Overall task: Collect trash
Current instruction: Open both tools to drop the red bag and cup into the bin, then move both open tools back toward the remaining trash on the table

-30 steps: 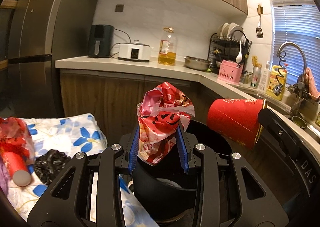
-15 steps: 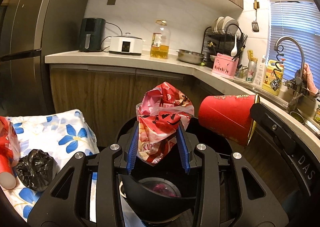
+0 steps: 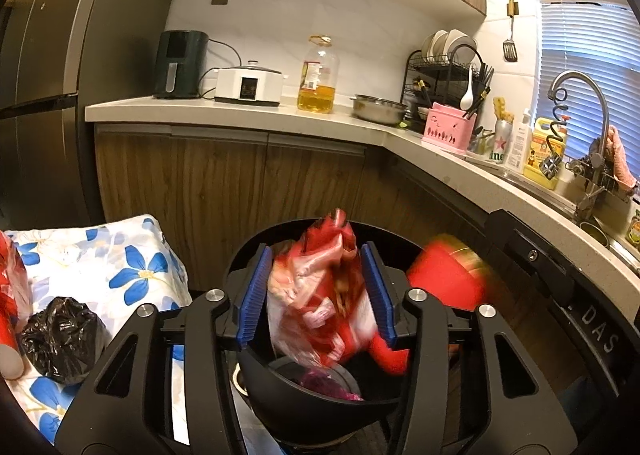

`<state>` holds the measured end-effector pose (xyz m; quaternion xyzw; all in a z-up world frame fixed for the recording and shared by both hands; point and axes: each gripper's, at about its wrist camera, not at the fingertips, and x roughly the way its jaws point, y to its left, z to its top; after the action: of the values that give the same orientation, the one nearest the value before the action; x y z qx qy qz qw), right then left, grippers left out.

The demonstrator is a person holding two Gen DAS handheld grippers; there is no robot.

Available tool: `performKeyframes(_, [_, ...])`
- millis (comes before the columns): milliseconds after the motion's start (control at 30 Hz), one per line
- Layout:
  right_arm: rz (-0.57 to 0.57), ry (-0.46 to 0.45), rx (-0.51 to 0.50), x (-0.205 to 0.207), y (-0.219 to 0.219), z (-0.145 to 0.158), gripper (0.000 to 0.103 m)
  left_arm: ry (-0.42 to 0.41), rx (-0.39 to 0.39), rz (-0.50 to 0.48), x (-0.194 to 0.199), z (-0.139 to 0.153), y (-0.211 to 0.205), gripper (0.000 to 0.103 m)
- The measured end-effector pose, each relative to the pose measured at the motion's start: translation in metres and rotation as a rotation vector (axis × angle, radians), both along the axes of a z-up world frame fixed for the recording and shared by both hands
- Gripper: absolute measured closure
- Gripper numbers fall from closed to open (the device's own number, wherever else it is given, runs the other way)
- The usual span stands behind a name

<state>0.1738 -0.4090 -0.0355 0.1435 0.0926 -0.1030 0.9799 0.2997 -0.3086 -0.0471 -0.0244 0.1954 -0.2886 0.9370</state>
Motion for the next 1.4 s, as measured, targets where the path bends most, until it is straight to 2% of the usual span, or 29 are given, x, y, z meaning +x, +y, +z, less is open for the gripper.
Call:
performKeyframes(100, [-0.01,0.004,0.017,-0.002,-0.003,-0.001,0.095,0.006,0.001,0.011,0.0,-0.002,0.004,0.05])
performKeyframes(167, [-0.014,0.0,0.023,-0.005,-0.004,-0.001,0.084,0.011,-0.009,0.018,0.0,-0.002,0.007,0.041])
performKeyframes(300, [-0.015,-0.004,0.008,-0.013,0.001,0.0,0.075,0.015,-0.005,0.039,-0.005,-0.002,0.014,0.038])
performKeyframes(367, [-0.013,-0.004,0.007,-0.016,0.003,0.0,0.064,0.015,-0.006,0.058,-0.009,-0.002,0.02,0.03])
performKeyframes(467, [-0.013,0.002,0.003,-0.021,0.007,-0.001,0.06,0.003,0.001,0.096,-0.017,0.0,0.029,0.023])
performKeyframes(733, [-0.009,-0.001,-0.018,-0.045,0.023,0.001,0.043,-0.02,0.017,0.176,-0.046,0.008,0.06,0.017])
performKeyframes(867, [-0.007,-0.004,-0.009,-0.058,0.031,0.002,0.036,-0.046,0.014,0.224,-0.066,0.012,0.079,0.01])
performKeyframes(1267, [0.015,0.01,-0.013,-0.093,0.065,-0.002,0.034,-0.05,0.006,0.309,-0.119,0.014,0.132,0.007])
performKeyframes(1400, [0.035,0.019,-0.018,-0.098,0.08,-0.005,0.034,-0.057,-0.001,0.37,-0.133,0.012,0.159,0.007])
